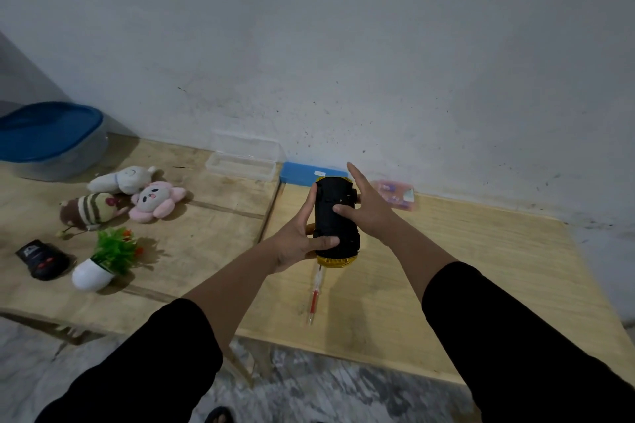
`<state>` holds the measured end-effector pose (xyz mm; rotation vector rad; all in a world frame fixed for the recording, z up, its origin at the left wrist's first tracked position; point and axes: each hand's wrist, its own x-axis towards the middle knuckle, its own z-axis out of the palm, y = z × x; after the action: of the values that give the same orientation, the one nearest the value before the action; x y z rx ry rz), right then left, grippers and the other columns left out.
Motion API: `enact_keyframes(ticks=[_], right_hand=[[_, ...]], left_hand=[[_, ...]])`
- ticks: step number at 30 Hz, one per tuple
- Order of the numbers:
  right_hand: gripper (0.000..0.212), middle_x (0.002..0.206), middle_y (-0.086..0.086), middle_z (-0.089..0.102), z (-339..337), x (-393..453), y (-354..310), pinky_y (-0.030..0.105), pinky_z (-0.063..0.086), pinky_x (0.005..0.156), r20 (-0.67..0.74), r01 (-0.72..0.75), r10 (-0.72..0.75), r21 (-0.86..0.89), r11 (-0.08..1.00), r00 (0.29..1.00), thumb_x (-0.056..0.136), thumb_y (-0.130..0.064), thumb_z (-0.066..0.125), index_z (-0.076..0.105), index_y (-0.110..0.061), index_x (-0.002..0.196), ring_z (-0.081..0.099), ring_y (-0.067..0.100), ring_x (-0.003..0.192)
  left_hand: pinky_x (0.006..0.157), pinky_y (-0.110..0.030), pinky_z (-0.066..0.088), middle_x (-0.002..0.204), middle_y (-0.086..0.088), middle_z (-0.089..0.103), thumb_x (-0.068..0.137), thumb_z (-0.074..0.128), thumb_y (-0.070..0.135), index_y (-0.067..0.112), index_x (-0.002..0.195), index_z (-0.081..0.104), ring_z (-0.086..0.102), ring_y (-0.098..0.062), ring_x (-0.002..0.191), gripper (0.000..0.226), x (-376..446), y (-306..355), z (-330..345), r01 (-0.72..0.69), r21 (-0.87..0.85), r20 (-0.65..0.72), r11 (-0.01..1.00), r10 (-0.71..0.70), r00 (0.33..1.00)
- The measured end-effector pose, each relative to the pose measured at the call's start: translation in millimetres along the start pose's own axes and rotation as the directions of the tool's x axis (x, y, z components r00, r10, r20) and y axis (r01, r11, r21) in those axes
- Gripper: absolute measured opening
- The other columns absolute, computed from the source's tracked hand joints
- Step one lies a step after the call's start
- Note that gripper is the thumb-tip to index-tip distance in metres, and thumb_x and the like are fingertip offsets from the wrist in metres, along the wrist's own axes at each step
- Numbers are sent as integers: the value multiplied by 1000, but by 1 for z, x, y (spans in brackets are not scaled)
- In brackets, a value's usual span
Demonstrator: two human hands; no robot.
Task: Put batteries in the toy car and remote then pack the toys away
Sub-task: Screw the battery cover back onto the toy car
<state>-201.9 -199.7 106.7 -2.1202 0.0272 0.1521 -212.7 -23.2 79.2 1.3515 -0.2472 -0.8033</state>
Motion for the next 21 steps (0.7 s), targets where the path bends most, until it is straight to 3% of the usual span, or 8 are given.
enact_keyframes(ticks=[3,6,9,13,17,21], right_hand=[[86,155,1,24,6,2,-1,43,38,108,22,-2,2,-8,1000,1000,86,-22,67,11,-38,149,37,27,135],[85,155,0,23,14,4,0,49,44,102,65,-27,25,36,999,998,86,-16,65,12,-41,148,38,30,133],[89,154,3,23,23,5,-1,48,52,92,122,-91,71,166,982,990,85,-6,65,12,-42,147,44,29,127],[95,154,-1,21,35,10,-7,49,53,91,99,-57,44,138,989,994,81,-9,71,11,-48,145,40,28,130],[96,155,0,22,47,16,-17,49,53,90,68,-68,59,152,986,996,80,-11,72,11,-53,142,38,29,133],[86,151,4,31,61,24,-26,49,54,89,32,-111,106,205,972,994,87,-15,64,9,-55,141,49,33,124]], left_hand=[[85,-39,55,147,0,41,88,63,26,61,140,-1,56,-22,118,90,-2,2,1,26,-5,-112,1000,-27,993],[78,-40,56,144,0,44,93,58,22,61,140,-2,59,-22,111,85,-5,2,-6,41,60,-179,997,-30,983],[85,-47,53,139,0,48,95,56,19,62,139,1,58,-26,112,83,-12,3,-14,72,73,-213,995,-55,975],[92,-53,50,145,7,40,100,44,30,63,140,6,51,-27,123,63,-19,4,-25,77,4,-278,997,-73,958],[88,-50,52,147,12,34,100,43,33,58,142,4,49,-25,124,63,-24,7,-38,14,84,-274,996,9,962],[90,-48,52,145,13,37,101,41,28,57,143,4,53,-21,118,63,-26,12,-54,-13,179,-273,984,63,960]])
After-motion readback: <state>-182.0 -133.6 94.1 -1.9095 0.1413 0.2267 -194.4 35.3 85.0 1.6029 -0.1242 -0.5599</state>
